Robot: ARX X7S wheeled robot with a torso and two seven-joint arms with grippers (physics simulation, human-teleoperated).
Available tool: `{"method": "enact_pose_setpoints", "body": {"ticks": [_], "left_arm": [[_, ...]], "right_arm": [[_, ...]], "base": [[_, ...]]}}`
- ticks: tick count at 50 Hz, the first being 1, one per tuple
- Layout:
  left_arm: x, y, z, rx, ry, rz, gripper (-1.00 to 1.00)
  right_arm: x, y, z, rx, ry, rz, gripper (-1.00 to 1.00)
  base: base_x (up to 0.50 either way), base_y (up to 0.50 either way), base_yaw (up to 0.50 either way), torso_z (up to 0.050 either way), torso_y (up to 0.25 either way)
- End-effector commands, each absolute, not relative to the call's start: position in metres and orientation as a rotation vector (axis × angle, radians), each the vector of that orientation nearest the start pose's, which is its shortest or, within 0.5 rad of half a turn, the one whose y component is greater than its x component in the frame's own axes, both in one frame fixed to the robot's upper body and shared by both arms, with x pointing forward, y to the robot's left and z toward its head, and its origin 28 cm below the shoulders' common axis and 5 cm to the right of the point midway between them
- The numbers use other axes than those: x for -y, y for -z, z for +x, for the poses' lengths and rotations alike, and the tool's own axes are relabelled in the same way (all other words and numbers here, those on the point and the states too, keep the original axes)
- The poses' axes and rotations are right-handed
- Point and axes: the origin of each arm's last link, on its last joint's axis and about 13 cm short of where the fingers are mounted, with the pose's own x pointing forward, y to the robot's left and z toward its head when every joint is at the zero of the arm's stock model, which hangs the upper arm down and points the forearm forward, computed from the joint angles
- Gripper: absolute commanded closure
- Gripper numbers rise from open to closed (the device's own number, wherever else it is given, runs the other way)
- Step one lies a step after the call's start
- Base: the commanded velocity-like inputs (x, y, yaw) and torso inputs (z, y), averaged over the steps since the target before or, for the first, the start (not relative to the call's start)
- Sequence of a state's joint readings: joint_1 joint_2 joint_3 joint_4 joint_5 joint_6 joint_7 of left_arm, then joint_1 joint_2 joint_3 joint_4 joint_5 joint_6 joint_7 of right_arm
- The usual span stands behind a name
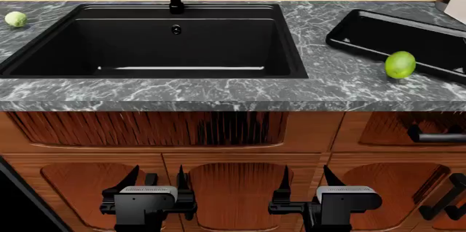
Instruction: Pick up the fruits and vegetables and place them in the sink. Turn on the sink faucet to wash them. Then turn the sink off and put them in the tray.
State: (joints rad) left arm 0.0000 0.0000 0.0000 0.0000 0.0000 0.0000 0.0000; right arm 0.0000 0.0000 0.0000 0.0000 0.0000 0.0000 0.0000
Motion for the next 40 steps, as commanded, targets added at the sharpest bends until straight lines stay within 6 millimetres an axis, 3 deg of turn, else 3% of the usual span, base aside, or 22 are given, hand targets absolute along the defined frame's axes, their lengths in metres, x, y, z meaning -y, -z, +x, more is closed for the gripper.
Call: {"method": "enact_pose_setpoints", "body": {"ticks": [1, 13, 21, 29, 40], "left_arm": [[-0.205, -0.013, 0.211, -0.001, 0.001, -0.001, -1.00], [-0.205, -0.013, 0.212, -0.001, 0.001, -0.001, -1.00], [-0.205, -0.026, 0.209, 0.004, 0.017, -0.004, -1.00], [-0.202, -0.096, 0.207, 0.131, 0.104, -0.070, -1.00], [-0.220, -0.199, 0.219, 0.261, 0.209, -0.175, -1.00]], "right_arm": [[0.096, -0.013, 0.211, -0.001, 0.000, -0.002, -1.00], [0.095, -0.012, 0.215, -0.002, -0.002, -0.005, -1.00], [0.098, -0.027, 0.214, 0.017, 0.033, 0.005, -1.00], [0.109, -0.085, 0.208, 0.064, 0.068, 0.005, -1.00], [0.123, -0.179, 0.208, 0.140, 0.157, -0.041, -1.00]], "base": [[0.00, 0.00, 0.00, 0.000, 0.000], [0.00, 0.00, 0.00, 0.000, 0.000], [0.00, 0.00, 0.00, 0.000, 0.000], [0.00, 0.00, 0.00, 0.000, 0.000], [0.00, 0.00, 0.00, 0.000, 0.000]]}}
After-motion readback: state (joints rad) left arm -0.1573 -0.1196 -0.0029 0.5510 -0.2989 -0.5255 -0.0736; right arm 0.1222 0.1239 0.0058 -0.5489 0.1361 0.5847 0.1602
